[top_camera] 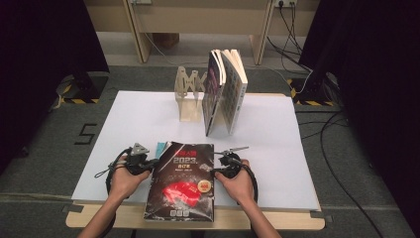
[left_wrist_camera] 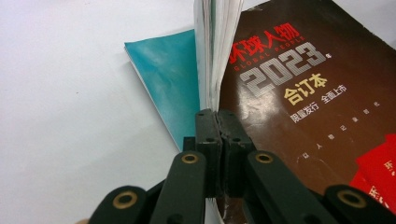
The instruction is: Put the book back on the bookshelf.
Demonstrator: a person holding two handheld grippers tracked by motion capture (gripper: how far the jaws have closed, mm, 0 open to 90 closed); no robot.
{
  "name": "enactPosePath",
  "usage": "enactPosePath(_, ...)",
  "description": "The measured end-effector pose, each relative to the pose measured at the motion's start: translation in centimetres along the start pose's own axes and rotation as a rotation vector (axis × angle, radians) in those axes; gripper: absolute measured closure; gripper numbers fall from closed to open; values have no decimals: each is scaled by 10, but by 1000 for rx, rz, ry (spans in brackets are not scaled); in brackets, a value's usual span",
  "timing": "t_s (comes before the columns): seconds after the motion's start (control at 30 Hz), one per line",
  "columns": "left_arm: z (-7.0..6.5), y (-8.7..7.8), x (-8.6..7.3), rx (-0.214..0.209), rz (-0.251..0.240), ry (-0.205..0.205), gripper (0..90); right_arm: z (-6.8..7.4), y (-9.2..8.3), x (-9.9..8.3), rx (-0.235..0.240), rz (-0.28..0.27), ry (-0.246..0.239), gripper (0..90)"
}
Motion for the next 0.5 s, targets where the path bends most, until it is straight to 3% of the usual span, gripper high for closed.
enactPosePath(0.13,0,-1,-1,-4,-1,-7,873,1,-1,-2,7,8,-2,800)
enactPosePath(0.23,3,-1,-1,-19,2,-53,831,1,-2,-1,39,13,23,758)
enactPosePath(0.37,8,-1,2,-17,-16,-95,716,-8,-2,12,20,-36,42,697)
enactPosePath(0.5,15,-3,11,26,-48,-85,611,-20,-4,29,-12,-93,69,674)
Point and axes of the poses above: each handheld gripper's, and its own axes: y roughly forward along the jaws, x roughly out of its top, z roughly to its left, the point moved 10 cm from there along y, roughly forward along the jaws, and after that the axes turned 3 degrees about -z, right-handed, at the moved point
